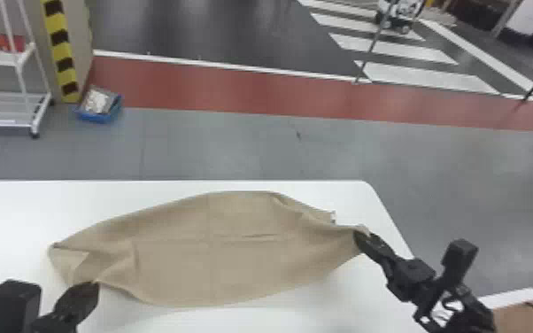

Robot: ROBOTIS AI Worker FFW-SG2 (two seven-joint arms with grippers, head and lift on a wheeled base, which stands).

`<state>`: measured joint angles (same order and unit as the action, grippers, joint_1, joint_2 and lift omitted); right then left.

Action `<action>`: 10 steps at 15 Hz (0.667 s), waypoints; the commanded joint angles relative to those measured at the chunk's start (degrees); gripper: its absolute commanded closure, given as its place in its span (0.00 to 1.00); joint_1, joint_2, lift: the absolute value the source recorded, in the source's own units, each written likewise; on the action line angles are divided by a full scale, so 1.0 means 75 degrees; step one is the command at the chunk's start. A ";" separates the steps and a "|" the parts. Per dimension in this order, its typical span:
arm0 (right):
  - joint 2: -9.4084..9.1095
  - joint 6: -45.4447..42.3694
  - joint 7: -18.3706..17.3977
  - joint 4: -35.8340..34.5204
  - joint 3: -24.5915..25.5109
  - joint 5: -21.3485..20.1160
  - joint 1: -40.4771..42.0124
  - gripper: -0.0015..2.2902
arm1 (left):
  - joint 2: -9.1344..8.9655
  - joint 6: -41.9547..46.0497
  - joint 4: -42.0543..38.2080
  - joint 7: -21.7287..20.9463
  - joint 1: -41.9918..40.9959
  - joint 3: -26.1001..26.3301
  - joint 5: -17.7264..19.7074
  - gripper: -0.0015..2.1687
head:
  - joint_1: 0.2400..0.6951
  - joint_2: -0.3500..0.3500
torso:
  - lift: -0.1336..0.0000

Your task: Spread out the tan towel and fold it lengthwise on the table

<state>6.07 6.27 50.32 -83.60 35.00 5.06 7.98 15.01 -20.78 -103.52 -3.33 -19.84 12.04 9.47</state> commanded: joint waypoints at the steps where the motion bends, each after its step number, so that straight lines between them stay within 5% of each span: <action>1: 0.0000 -0.0114 0.0064 0.0025 0.0302 0.0087 0.0073 0.98 | 0.0015 0.0034 0.0080 0.0057 -0.0132 0.0000 -0.0055 0.85 | 1.00 0.04 | 1.00; 7: 0.0070 -0.0020 0.0170 0.0013 0.0899 0.0181 0.0003 0.98 | 0.0003 -0.0294 -0.0272 0.0620 -0.0250 -0.0082 -0.0055 0.81 | 1.00 0.00 | 1.00; 10: 0.0070 0.0097 0.0170 0.0025 0.0852 0.0122 -0.0102 0.98 | 0.0050 -0.0294 -0.0295 0.0807 -0.0261 -0.0070 -0.0067 0.60 | 1.00 0.00 | 1.00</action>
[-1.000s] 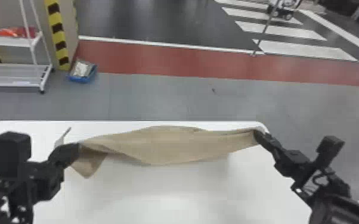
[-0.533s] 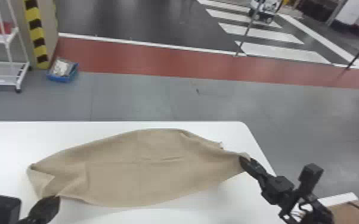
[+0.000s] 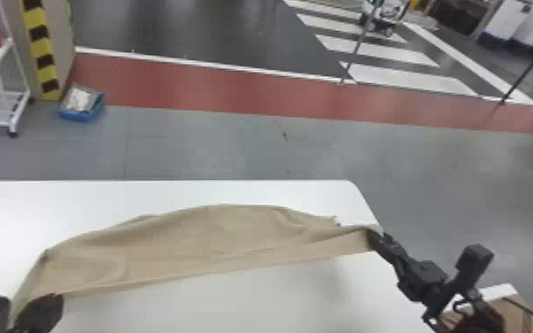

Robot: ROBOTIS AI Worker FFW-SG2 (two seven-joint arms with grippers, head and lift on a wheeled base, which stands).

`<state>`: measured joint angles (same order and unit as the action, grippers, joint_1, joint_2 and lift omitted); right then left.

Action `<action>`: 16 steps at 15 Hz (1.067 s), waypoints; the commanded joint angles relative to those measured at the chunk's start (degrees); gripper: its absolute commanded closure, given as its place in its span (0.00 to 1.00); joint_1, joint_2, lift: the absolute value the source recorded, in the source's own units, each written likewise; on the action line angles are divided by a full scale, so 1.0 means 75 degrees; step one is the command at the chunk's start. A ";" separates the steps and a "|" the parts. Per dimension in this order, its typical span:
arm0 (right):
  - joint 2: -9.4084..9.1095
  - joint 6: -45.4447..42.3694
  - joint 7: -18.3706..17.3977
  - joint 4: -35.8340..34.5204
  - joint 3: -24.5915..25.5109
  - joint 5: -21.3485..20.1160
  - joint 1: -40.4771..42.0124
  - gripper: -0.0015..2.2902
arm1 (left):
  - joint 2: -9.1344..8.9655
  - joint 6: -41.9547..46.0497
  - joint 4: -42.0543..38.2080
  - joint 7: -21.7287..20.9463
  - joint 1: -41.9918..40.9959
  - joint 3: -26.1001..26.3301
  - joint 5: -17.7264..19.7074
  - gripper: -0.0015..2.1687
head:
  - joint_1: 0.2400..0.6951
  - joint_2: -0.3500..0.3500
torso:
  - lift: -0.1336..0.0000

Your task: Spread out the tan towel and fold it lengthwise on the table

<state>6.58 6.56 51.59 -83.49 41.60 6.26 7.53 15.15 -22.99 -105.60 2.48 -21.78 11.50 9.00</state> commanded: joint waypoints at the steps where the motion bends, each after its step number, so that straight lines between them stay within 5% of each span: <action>1: 0.0001 0.0057 -0.0012 0.0011 -0.0062 -0.0061 -0.0066 0.98 | 0.0066 -0.0047 -0.0111 0.0044 -0.0061 -0.0022 -0.0028 0.33 | 1.00 0.00 | 1.00; 2: 0.0001 0.0034 -0.0012 0.0034 -0.0074 -0.0084 -0.0101 0.98 | 0.0078 -0.0071 -0.0216 0.0044 -0.0143 -0.0033 -0.0156 0.08 | 1.00 0.00 | 1.00; 3: 0.0001 0.0034 -0.0012 0.0105 -0.0086 -0.0096 -0.0136 0.98 | 0.0089 -0.0211 -0.0392 0.0032 -0.0319 -0.0174 -0.0379 0.03 | 1.00 0.00 | 1.00; 12: 0.0036 -0.0154 -0.0082 0.0304 -0.0109 -0.0143 -0.0254 0.98 | 0.0066 -0.0821 0.0088 -0.0003 -0.0202 -0.0795 -0.0414 0.05 | 1.00 0.09 | 1.00; 16: 0.0013 -0.0200 -0.0082 0.0304 -0.0121 -0.0190 -0.0254 0.98 | 0.0031 -0.1500 -0.0193 -0.0401 -0.0261 -0.1100 0.0523 0.10 | 1.00 0.08 | 1.00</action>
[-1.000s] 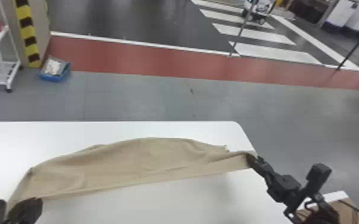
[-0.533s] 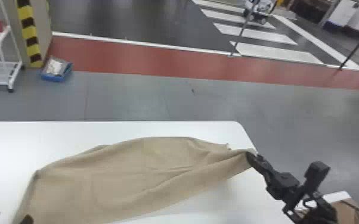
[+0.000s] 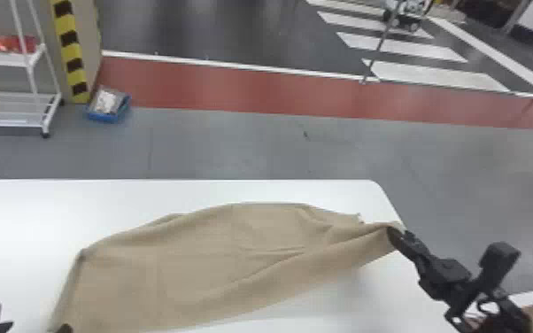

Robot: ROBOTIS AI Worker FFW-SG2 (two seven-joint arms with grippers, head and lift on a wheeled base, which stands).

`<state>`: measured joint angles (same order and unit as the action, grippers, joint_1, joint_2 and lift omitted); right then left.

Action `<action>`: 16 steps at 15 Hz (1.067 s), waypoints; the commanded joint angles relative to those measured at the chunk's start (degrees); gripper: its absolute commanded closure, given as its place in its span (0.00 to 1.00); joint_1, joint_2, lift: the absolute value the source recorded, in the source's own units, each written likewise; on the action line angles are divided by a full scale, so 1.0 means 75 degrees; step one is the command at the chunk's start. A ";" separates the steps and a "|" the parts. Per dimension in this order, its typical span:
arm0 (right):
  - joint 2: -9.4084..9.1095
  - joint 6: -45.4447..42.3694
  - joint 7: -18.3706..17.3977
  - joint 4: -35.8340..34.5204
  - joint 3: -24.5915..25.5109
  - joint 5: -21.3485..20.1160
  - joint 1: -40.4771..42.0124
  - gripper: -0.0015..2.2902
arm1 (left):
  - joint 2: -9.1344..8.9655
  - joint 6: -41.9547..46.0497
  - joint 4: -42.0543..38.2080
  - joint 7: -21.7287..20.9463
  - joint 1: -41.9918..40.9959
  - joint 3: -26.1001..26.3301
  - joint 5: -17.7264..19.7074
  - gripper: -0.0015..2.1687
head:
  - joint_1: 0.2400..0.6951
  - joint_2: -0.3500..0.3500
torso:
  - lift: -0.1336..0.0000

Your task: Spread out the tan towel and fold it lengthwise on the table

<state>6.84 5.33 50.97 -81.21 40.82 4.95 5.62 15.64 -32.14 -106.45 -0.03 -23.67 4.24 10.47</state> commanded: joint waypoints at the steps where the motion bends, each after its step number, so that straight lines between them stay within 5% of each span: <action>1: -0.0033 -0.0083 0.0000 -0.0012 -0.0017 -0.0016 0.0024 0.98 | -0.0046 -0.0350 -0.0080 -0.0078 0.0015 -0.0144 0.0409 0.10 | 1.00 0.08 | 1.00; 8: -0.0033 -0.0247 0.0000 0.0000 0.0018 -0.0016 0.0082 0.98 | -0.0175 -0.0608 0.0283 -0.0066 0.0355 -0.0015 0.0386 0.17 | 1.00 0.06 | 1.00; 10: -0.0033 -0.0294 0.0000 0.0012 0.0006 -0.0016 0.0094 0.98 | -0.0233 -0.0585 0.0306 -0.0066 0.0367 -0.0015 0.0374 0.28 | 1.00 0.06 | 1.00; 13: -0.0033 -0.0388 0.0000 0.0047 0.0018 -0.0016 0.0094 0.98 | -0.0257 -0.0608 0.0248 -0.0066 0.0355 -0.0038 0.0386 0.72 | 1.00 0.05 | 1.00; 16: -0.0045 -0.0388 0.0000 0.0035 0.0053 -0.0016 0.0094 0.98 | -0.0222 -0.0749 -0.0315 -0.0301 0.0051 -0.0261 0.0433 0.77 | 1.00 0.05 | 1.00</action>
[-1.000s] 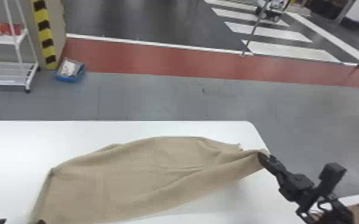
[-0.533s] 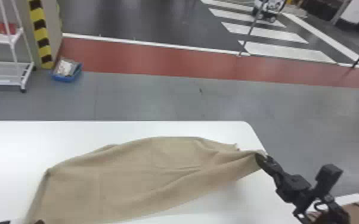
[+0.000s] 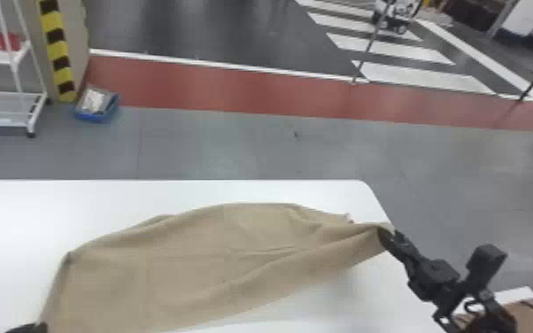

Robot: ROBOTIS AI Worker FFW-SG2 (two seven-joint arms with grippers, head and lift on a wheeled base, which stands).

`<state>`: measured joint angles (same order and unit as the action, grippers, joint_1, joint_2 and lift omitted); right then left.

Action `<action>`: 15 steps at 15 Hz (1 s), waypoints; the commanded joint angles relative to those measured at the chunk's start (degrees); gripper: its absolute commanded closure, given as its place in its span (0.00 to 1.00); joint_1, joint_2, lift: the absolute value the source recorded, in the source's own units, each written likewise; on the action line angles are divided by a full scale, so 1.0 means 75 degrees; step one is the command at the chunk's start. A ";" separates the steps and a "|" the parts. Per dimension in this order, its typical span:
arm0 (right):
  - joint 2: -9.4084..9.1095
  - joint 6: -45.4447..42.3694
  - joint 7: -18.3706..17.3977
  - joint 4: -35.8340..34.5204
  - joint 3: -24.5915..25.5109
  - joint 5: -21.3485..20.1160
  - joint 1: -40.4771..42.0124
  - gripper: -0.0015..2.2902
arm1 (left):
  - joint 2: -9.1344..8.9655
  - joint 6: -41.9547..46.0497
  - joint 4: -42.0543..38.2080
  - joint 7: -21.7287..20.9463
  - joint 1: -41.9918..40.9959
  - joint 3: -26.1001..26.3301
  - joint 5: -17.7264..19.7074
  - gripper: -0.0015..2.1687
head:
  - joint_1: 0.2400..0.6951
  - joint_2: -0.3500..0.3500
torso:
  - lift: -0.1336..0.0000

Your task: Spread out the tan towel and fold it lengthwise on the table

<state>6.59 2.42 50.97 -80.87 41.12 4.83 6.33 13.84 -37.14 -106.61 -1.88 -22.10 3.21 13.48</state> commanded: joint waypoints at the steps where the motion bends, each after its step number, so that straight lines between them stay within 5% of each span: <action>1: -0.0011 0.0000 0.0000 -0.0046 0.0037 0.0012 0.0012 0.98 | 0.0017 -0.0176 -0.0528 -0.0195 -0.0276 -0.0217 0.0065 0.78 | 1.00 0.04 | 1.00; 7: -0.0058 0.0562 0.0141 -0.0843 0.0400 0.0481 0.0410 0.98 | -0.0041 -0.0996 -0.2157 -0.0453 -0.1026 -0.1096 0.0593 0.79 | 1.00 0.03 | 1.00; 11: -0.0046 0.2062 0.0610 -0.1792 0.1115 0.0879 0.0633 0.98 | -0.0287 -0.3481 -0.3785 -0.0629 -0.1331 -0.2291 0.1425 0.79 | 1.00 0.01 | 1.00; 15: 0.0211 0.3305 0.0586 -0.1569 0.0904 -0.0105 -0.1020 0.98 | -0.0475 -0.5028 -0.3856 -0.0476 0.0240 -0.2408 0.1519 0.79 | 1.00 0.00 | 1.00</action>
<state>7.99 25.37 55.36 -93.84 48.77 7.30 3.20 11.07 -72.15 -136.41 -5.49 -25.06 -15.00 25.32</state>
